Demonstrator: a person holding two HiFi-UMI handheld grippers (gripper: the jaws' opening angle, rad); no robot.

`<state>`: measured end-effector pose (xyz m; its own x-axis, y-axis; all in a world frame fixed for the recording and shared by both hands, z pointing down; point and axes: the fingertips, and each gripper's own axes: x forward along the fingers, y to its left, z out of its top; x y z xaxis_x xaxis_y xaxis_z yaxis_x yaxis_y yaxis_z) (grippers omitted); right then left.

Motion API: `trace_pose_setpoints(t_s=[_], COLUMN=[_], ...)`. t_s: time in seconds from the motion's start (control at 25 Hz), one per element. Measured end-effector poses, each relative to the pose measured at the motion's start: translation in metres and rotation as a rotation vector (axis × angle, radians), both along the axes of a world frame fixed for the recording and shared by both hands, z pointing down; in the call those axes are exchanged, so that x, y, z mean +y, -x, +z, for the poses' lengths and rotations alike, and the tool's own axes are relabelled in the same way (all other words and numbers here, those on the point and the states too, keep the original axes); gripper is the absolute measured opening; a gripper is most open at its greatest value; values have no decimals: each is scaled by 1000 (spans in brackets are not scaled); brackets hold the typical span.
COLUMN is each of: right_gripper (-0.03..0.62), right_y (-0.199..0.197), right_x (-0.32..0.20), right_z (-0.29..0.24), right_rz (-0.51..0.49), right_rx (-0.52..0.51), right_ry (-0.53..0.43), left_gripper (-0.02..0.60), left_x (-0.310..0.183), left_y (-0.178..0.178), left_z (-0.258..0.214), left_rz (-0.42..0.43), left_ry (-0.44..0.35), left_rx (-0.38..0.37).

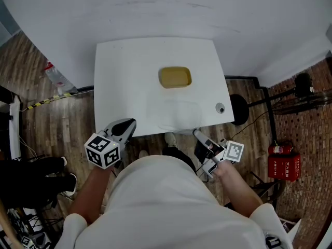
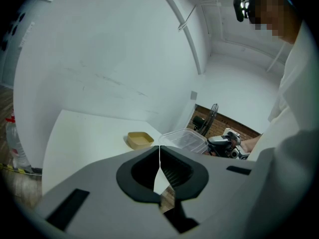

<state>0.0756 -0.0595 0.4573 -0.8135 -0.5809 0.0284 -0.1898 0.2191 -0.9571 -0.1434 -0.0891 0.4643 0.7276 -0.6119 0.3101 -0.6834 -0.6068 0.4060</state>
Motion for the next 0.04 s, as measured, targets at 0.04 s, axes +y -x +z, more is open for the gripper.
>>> trace_pose_setpoints(t_s=[0.04], right_gripper=[38], right_y=[-1], right_x=[-2], right_z=[-1], right_rz=[-3], right_rx=[0], right_ry=[-4], left_gripper=[18], left_x=[-1], left_y=[-1], left_z=[0], left_rz=[0], left_ry=[-1], left_rx=[-1])
